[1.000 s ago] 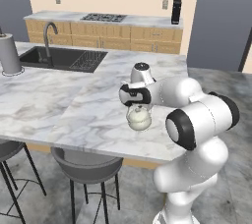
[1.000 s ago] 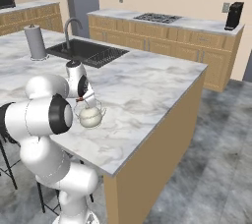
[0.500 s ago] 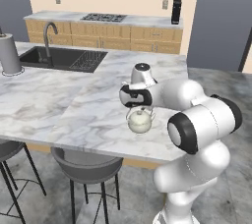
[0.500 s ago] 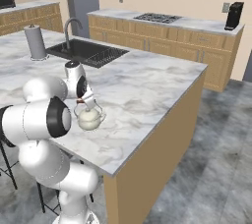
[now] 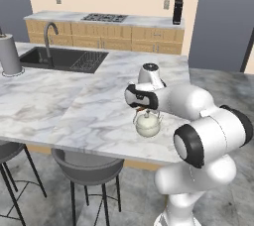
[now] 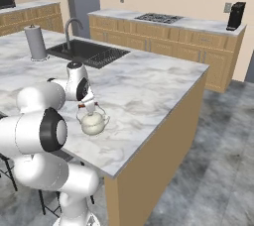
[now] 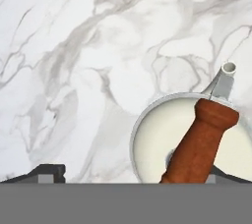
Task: The kettle is done boiling. Turn off the stove, then wait for 300 timesteps before moving the kettle to the dining table.
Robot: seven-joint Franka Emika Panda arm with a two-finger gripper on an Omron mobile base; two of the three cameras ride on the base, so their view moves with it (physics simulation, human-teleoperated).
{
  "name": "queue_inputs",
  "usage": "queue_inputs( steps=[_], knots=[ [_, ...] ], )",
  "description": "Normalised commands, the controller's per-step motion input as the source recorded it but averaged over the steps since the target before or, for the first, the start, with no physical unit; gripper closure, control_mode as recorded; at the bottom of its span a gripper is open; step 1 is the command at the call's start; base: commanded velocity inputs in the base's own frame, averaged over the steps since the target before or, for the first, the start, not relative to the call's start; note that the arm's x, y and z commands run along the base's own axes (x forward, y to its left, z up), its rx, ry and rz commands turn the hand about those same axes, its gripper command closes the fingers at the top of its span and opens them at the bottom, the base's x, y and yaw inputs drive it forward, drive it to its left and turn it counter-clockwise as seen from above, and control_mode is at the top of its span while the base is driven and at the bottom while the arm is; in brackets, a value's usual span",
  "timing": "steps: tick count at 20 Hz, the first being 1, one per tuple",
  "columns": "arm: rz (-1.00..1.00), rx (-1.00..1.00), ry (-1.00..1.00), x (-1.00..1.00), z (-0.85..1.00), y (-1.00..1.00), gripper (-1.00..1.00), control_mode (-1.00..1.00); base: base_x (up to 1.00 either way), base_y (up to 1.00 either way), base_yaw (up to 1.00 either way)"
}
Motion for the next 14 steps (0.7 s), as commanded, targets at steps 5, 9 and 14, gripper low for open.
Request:
queue_inputs(
  steps=[5, 9, 14],
  knots=[
    [-0.08, 0.08, 0.01, -0.23, 0.06, -0.26, -1.0, -1.0, 0.0, 0.0, 0.0],
    [-0.07, 0.08, 0.02, -0.03, -0.01, -0.19, -1.0, -1.0, 0.0, 0.0, 0.0],
    [-0.05, 0.05, 0.01, 0.13, -0.11, -0.03, -1.0, -1.0, 0.0, 0.0, 0.0]
  ],
)
